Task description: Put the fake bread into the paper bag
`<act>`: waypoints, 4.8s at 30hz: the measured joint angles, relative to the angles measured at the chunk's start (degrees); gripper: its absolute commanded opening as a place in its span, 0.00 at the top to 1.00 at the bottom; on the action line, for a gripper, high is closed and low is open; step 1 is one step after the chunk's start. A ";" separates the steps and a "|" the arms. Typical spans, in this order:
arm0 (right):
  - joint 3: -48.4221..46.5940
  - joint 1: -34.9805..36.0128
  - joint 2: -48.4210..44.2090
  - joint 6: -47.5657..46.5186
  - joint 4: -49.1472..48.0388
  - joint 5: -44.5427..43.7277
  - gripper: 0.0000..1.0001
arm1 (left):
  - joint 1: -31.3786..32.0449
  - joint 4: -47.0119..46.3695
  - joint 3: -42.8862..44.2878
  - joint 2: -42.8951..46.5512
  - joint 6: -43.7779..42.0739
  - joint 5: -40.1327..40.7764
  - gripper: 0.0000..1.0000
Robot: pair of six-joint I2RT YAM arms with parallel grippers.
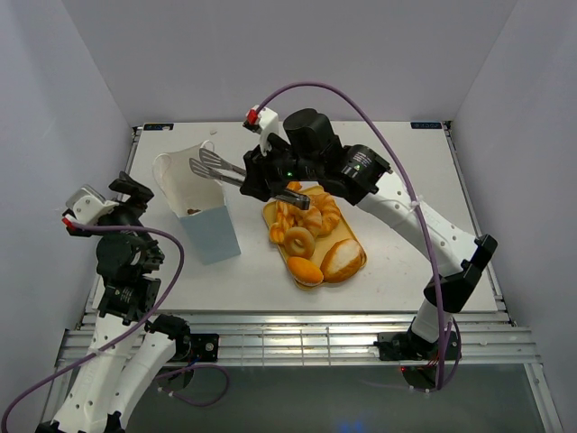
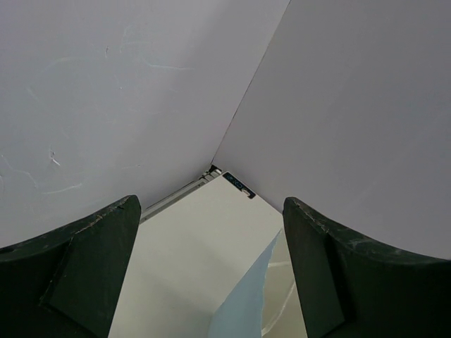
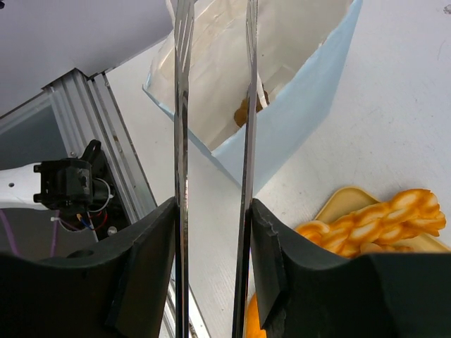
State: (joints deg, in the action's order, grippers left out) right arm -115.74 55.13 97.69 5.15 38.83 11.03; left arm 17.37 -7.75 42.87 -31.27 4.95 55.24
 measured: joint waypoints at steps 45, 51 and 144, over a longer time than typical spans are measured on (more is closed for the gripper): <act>59.93 -0.02 -45.72 8.61 1.62 -14.60 0.49 | 0.00 6.01 0.39 -6.03 4.39 -5.84 0.09; 61.20 -0.02 -46.12 9.33 3.04 -16.41 0.48 | 0.02 6.51 0.66 -6.47 4.85 -6.45 0.09; 7.93 0.46 -15.52 0.42 7.76 -6.64 0.65 | 0.02 6.40 1.11 -2.08 5.81 -4.66 0.09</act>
State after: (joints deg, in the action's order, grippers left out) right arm -107.81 55.59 82.17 5.56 46.59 4.38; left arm 17.39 -1.34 43.99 -33.34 10.76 50.59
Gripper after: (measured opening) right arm 0.355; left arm 0.914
